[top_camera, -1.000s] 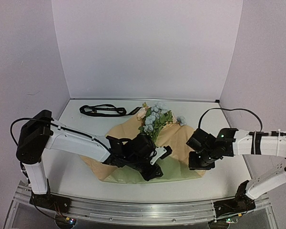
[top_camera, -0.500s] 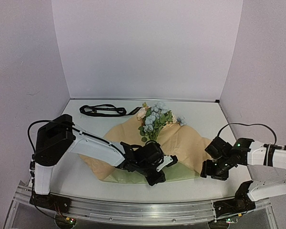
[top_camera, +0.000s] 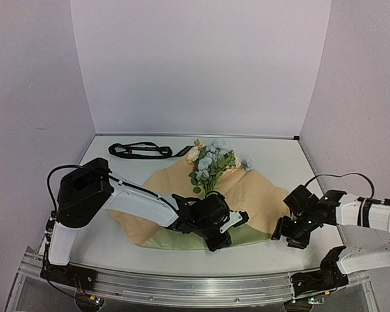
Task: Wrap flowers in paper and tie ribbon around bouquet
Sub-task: Pick up the one-fourth-folded wrapping paper from the center of the board.
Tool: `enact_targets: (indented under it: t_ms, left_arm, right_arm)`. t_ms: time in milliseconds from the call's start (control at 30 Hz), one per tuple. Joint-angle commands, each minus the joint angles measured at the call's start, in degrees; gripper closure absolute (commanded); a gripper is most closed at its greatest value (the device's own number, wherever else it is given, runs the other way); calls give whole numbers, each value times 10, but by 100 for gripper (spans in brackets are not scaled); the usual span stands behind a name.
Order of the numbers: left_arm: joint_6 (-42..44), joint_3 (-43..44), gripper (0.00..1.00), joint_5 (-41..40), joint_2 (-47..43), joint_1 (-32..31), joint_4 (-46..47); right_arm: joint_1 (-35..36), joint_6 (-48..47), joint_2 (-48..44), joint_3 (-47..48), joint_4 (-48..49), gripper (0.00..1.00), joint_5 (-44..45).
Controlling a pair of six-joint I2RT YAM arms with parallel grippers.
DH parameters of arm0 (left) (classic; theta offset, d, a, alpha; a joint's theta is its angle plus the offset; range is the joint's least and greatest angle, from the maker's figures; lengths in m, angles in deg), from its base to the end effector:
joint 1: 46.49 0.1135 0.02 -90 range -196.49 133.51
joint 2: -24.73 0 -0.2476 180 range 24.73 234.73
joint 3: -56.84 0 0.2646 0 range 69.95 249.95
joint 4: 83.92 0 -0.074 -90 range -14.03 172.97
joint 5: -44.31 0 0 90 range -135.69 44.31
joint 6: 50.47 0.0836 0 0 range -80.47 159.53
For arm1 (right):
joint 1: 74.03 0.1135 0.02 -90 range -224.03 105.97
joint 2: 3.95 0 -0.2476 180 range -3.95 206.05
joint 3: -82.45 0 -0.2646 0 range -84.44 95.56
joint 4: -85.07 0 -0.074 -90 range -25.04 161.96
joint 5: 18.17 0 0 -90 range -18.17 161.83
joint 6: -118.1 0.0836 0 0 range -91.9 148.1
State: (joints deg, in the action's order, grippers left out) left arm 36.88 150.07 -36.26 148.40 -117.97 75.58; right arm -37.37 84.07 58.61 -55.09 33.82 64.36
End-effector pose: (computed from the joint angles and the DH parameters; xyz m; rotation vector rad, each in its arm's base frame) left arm 0.1407 -0.4633 0.0640 1.5316 2.1011 -0.7267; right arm 0.1576 0.1309 0.0937 0.4669 2.9346 0.4868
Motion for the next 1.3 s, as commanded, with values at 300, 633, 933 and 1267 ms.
enact_targets:
  t_ms: [300, 633, 933, 1267]
  left_arm:
    - [12, 0, 86, 0, 20, -3, 6]
    - [12, -2, 87, 4, 24, -3, 7]
    - [12, -1, 87, 7, 28, -3, 5]
    - [16, -1, 87, 12, 31, -3, 3]
  right_arm:
    - [-7, 133, 16, -74, 149, 48, 8]
    - [-8, 171, 25, -125, 235, 60, 26]
    - [6, 150, -16, -141, 241, 78, 55]
    - [35, 114, -47, -136, 230, 91, 75]
